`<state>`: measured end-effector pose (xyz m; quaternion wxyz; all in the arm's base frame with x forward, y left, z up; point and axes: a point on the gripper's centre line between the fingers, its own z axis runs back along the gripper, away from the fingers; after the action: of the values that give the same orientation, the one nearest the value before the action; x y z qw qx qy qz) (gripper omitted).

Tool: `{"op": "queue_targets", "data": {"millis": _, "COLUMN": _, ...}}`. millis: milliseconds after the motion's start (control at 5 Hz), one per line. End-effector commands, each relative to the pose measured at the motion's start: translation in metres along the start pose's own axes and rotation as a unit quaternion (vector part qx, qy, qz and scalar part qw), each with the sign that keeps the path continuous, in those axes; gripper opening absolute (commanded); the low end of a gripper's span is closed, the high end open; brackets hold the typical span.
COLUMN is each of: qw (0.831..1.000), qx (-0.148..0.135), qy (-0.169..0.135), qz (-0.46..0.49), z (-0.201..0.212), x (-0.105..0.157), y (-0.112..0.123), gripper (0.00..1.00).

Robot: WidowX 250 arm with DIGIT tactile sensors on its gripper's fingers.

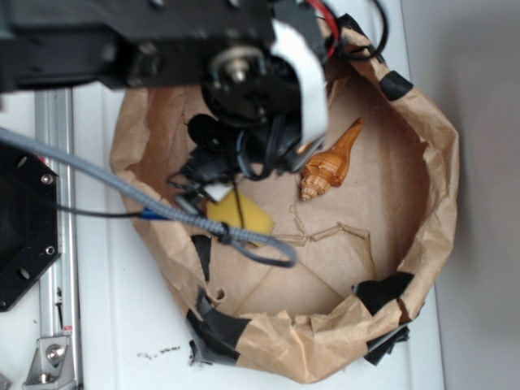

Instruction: Grab the red paper.

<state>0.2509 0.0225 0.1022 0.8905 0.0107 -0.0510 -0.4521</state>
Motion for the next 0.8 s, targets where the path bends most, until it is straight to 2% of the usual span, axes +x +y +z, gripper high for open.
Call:
{"op": "queue_targets", "data": {"millis": 0, "qw": 0.982, "qx": 0.034, "qy": 0.087, "qz": -0.161, "z": -0.049, "x": -0.027, "y": 0.042, "gripper": 1.00}}
{"op": "queue_targets", "data": {"millis": 200, "qw": 0.981, "qx": 0.040, "qy": 0.126, "qz": -0.142, "z": -0.056, "x": -0.045, "y": 0.063, "gripper": 1.00}}
{"op": "queue_targets", "data": {"millis": 600, "qw": 0.980, "qx": 0.042, "qy": 0.159, "qz": -0.110, "z": -0.037, "x": -0.072, "y": 0.048, "gripper": 1.00}}
